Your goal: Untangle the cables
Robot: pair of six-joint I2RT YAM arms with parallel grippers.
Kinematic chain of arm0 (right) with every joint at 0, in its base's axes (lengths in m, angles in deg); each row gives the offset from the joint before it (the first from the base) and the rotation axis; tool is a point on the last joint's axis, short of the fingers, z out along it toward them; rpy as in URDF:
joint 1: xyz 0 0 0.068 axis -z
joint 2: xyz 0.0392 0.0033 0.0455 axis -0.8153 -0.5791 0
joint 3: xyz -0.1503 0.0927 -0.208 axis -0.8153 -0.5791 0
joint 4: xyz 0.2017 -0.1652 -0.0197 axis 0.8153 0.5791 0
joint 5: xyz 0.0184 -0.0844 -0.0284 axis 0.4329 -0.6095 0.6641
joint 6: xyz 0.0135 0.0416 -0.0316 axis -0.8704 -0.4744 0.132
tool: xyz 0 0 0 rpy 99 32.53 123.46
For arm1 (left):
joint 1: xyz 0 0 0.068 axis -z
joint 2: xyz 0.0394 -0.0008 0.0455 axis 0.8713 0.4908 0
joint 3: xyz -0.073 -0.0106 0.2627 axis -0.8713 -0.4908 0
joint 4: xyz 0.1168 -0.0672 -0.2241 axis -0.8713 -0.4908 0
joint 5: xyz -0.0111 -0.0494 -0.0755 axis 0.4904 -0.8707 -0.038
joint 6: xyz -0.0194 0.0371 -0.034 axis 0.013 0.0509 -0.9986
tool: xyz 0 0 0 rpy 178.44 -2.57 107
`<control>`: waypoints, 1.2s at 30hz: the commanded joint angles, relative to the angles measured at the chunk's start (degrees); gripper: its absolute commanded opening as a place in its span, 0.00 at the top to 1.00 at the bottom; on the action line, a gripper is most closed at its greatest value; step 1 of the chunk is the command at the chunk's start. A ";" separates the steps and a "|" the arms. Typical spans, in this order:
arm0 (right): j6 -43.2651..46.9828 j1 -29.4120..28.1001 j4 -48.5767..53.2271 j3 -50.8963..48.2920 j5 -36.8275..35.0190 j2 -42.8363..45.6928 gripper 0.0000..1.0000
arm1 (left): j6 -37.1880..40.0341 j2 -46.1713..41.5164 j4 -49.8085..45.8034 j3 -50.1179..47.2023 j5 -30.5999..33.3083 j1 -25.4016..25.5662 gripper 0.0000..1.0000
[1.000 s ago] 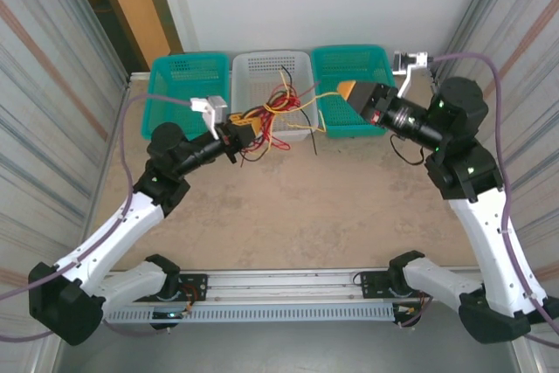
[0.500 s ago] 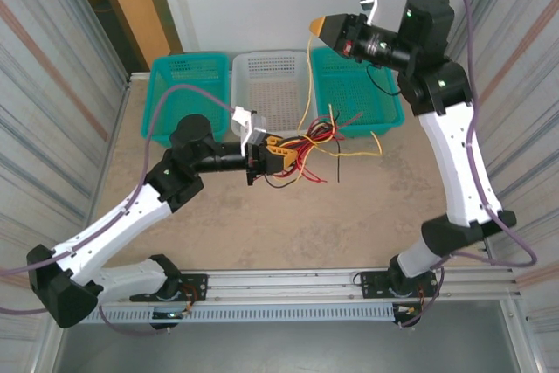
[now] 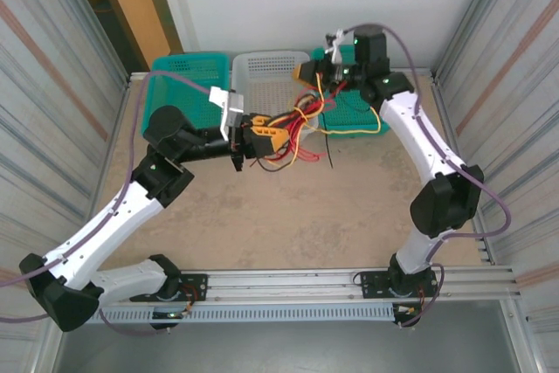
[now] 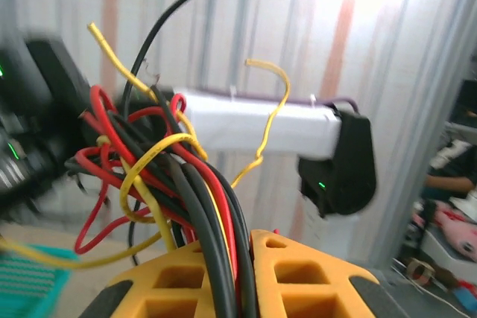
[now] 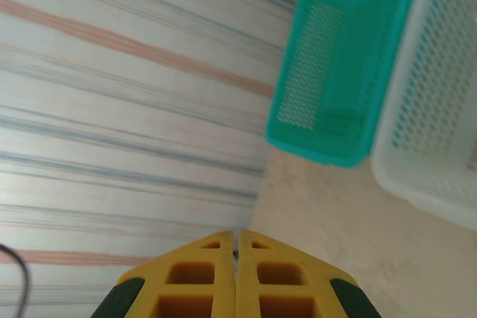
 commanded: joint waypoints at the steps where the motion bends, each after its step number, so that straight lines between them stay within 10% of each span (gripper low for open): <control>1: -4.97 -1.05 -13.33 -11.34 -2.23 5.50 1.00 | 0.93 -2.51 11.54 1.62 7.80 -0.61 1.00; 7: -10.28 -3.93 -20.93 -30.67 -7.73 18.02 1.00 | 6.49 -1.20 17.02 -4.97 31.94 -3.30 1.00; 16: -7.63 -3.93 -3.99 -37.66 -19.22 42.65 1.00 | 2.68 2.30 18.57 -9.73 33.56 -11.93 1.00; 26: -4.14 4.44 9.78 -16.58 -16.36 49.02 1.00 | 2.22 1.48 13.85 -18.80 35.30 -12.92 1.00; 36: -5.00 12.23 11.40 17.79 -11.33 32.80 1.00 | 4.89 -2.47 3.77 -23.31 36.18 -8.64 1.00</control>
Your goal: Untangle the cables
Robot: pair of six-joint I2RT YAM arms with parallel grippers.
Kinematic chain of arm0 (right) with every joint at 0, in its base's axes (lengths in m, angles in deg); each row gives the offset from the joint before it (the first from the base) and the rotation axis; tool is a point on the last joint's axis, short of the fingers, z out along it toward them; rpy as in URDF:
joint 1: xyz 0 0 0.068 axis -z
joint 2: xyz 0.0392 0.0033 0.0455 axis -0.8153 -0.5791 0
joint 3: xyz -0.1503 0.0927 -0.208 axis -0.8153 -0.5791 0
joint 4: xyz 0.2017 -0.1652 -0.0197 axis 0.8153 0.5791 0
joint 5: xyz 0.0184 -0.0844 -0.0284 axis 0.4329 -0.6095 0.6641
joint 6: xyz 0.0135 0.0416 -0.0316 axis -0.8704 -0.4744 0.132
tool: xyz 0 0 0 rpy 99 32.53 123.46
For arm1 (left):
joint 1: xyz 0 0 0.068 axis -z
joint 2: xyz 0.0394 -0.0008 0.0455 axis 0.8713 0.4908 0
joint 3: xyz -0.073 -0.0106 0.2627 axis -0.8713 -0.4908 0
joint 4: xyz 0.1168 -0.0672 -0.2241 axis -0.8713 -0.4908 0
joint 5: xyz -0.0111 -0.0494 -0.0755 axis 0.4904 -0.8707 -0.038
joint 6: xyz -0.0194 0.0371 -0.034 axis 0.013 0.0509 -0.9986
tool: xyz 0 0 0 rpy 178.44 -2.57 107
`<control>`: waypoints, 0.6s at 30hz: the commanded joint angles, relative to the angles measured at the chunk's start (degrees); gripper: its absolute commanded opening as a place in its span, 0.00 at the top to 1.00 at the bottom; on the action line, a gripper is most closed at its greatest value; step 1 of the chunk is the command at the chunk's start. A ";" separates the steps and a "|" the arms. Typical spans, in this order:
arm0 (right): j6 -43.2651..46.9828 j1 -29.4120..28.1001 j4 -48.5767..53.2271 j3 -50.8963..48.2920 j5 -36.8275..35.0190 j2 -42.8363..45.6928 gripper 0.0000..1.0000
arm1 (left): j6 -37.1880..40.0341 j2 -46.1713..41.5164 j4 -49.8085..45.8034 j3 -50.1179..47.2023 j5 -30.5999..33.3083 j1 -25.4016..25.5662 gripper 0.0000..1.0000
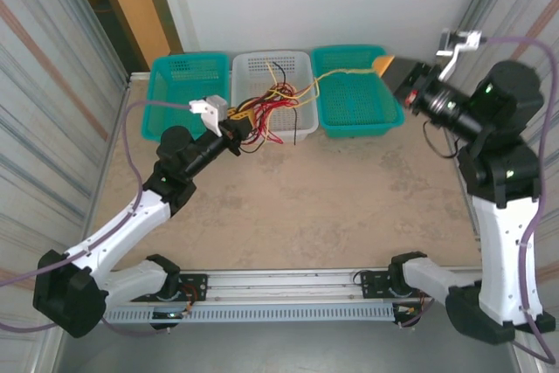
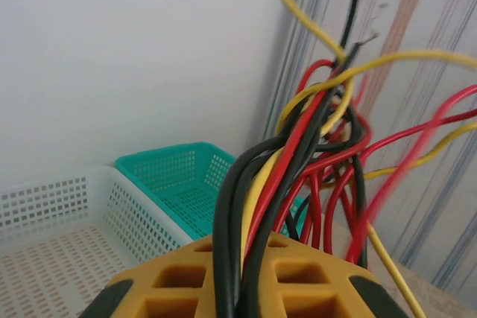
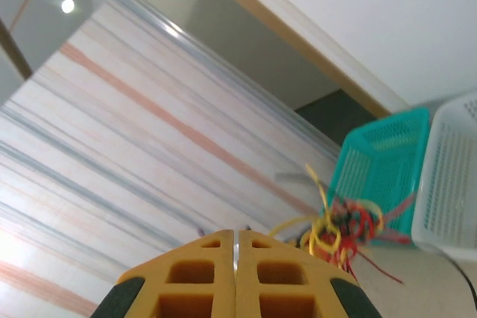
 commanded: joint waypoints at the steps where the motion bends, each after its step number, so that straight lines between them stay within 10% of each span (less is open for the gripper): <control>1: -0.17 4.97 -2.94 12.06 2.28 -4.12 1.00 | 0.87 -1.82 -7.04 -2.74 5.00 0.58 1.00; 8: -5.20 12.61 -8.29 17.32 3.16 -14.05 1.00 | 2.54 -6.39 -15.63 -5.24 6.23 9.67 1.00; 18: 1.94 21.66 -2.86 7.24 0.73 -11.45 1.00 | -3.19 -7.64 -23.12 -9.06 2.75 10.13 1.00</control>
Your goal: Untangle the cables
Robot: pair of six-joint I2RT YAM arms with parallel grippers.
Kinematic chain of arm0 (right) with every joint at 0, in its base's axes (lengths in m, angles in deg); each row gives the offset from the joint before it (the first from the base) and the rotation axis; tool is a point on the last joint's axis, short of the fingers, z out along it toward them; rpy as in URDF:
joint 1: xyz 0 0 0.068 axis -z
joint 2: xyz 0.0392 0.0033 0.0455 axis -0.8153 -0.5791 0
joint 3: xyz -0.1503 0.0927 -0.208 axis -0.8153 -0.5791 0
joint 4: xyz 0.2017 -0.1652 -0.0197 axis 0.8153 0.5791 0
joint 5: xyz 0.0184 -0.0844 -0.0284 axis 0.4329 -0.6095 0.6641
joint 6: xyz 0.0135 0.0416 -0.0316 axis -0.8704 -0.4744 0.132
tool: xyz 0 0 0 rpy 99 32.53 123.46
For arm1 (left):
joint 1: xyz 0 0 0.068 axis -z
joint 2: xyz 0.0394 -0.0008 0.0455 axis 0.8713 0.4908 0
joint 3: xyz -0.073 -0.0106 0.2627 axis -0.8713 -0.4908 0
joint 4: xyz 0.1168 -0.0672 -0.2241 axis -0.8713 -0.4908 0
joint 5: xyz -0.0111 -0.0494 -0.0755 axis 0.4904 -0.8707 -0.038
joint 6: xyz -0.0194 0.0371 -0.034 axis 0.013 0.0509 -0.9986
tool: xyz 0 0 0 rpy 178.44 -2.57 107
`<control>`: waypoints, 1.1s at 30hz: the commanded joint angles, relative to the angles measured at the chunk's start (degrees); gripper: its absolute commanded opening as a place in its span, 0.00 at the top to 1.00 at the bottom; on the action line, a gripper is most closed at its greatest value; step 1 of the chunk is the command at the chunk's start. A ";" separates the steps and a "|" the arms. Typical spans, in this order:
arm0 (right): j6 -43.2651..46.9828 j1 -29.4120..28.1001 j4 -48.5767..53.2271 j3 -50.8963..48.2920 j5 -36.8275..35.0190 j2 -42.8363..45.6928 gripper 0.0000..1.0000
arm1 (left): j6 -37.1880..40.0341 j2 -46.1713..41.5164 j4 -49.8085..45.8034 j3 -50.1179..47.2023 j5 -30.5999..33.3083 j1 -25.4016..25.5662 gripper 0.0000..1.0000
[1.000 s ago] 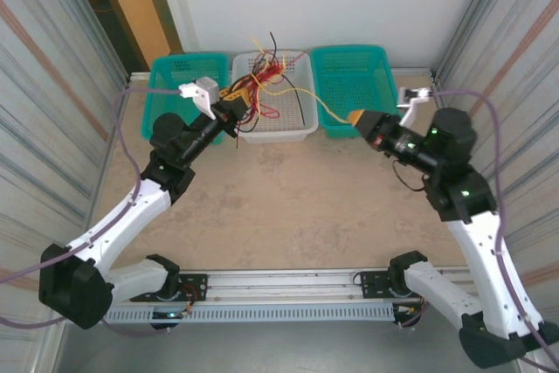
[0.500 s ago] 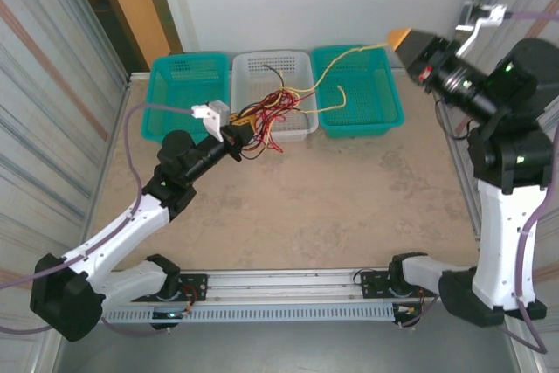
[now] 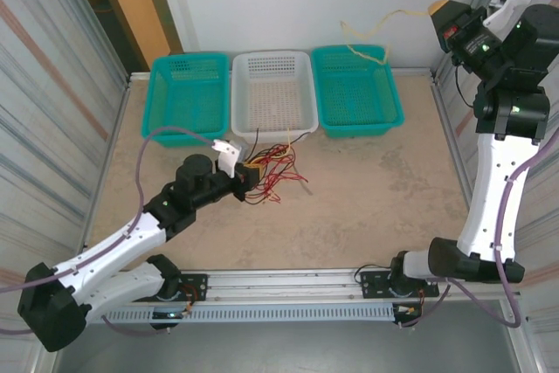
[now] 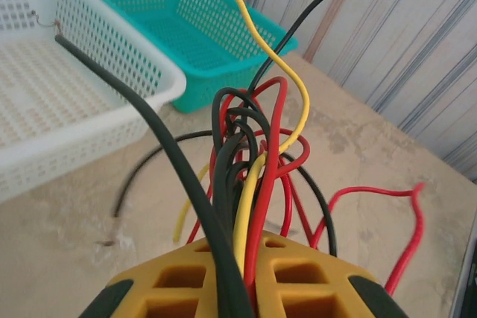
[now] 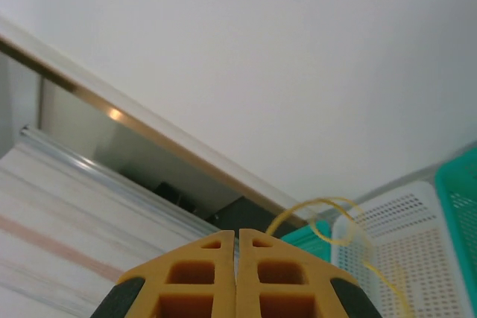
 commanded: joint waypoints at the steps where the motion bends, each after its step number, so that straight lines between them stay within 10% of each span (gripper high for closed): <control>1: 2.33 1.24 -0.93 -3.13 1.08 4.32 1.00 | -1.99 1.78 -0.22 0.08 -1.54 -0.06 1.00; 9: 6.02 1.34 -0.17 -14.21 2.14 13.09 1.00 | -7.87 15.21 3.58 2.80 -6.51 0.52 1.00; 14: 7.44 0.29 -1.93 -21.33 1.91 18.24 1.00 | -12.40 19.51 4.42 3.18 -4.17 0.49 0.55; 16: 8.57 -1.17 -2.25 -23.48 1.42 19.64 1.00 | -12.56 19.89 2.74 4.26 -3.99 0.42 0.04; 26: 16.68 -16.15 1.86 -29.03 -4.96 18.58 1.00 | 6.77 0.21 -23.99 17.85 10.66 -0.26 0.08; 33: 20.49 -30.01 2.21 -27.96 -6.64 11.96 1.00 | 19.66 4.19 -29.82 32.91 -3.87 -2.27 0.19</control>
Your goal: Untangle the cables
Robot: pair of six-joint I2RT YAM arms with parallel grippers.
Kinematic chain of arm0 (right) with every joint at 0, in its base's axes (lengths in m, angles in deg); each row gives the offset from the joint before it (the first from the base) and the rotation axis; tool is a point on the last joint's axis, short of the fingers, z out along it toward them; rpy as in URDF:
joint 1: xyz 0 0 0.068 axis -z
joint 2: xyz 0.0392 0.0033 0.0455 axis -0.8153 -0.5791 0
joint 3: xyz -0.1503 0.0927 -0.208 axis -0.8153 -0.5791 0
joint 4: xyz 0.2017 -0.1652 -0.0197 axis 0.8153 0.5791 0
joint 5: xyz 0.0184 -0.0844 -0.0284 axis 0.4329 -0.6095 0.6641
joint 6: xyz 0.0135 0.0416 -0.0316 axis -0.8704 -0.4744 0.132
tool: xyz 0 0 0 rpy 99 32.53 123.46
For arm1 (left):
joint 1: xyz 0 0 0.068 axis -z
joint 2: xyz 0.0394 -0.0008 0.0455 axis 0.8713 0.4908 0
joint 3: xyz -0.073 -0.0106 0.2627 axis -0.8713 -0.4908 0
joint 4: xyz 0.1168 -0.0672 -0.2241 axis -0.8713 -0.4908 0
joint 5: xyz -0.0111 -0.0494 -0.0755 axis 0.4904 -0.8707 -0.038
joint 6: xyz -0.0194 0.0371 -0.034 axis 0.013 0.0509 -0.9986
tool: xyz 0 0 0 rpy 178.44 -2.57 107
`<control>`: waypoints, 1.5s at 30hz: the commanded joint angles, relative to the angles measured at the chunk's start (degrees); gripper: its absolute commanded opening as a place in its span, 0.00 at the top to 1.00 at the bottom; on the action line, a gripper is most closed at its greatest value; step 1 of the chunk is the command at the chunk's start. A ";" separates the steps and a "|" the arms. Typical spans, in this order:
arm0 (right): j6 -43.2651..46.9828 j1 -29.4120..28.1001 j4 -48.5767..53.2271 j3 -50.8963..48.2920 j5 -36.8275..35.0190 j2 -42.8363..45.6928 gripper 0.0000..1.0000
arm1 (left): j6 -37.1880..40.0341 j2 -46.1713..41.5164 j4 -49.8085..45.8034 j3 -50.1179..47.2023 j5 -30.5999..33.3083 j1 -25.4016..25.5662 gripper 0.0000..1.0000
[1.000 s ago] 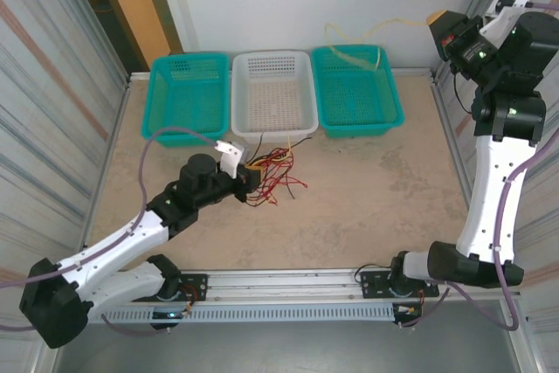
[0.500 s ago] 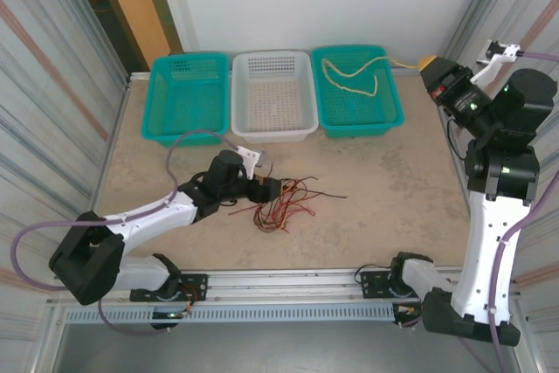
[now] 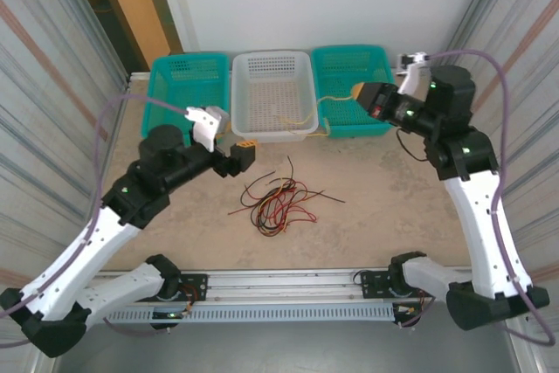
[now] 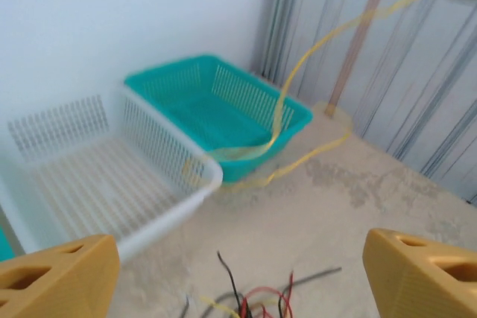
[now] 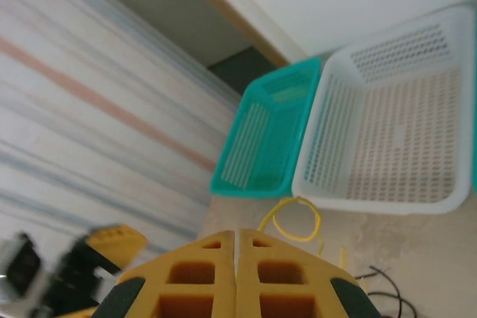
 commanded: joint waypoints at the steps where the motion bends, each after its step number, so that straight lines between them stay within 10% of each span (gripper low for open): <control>1: 4.10 -6.06 0.05 1.35 -1.75 -2.68 1.00 | 10.02 5.71 -5.61 5.08 -8.81 -0.10 0.19; 13: 6.27 -19.85 0.06 7.93 2.35 -11.05 1.00 | 17.57 14.46 -0.93 9.08 -14.38 -0.35 0.21; 22: 4.74 -20.14 -3.00 7.81 3.64 -11.34 1.00 | 13.31 11.83 3.89 4.83 -15.90 -2.20 0.99; 27: 4.12 -20.14 -3.51 7.40 1.87 -10.86 0.98 | 12.96 12.39 3.87 4.82 -15.37 -2.60 1.00; 31: 5.25 -19.95 -0.14 6.65 -10.34 -8.03 0.54 | 12.06 14.46 3.69 5.84 -12.56 -4.46 1.00; 35: 2.32 -14.33 1.05 1.00 -20.78 -1.74 0.35 | 8.97 17.59 4.39 7.73 -5.93 -9.51 1.00; 45: -3.59 -9.68 -1.48 -14.71 -16.62 6.91 0.40 | -6.76 33.34 10.65 19.20 5.66 -30.72 1.00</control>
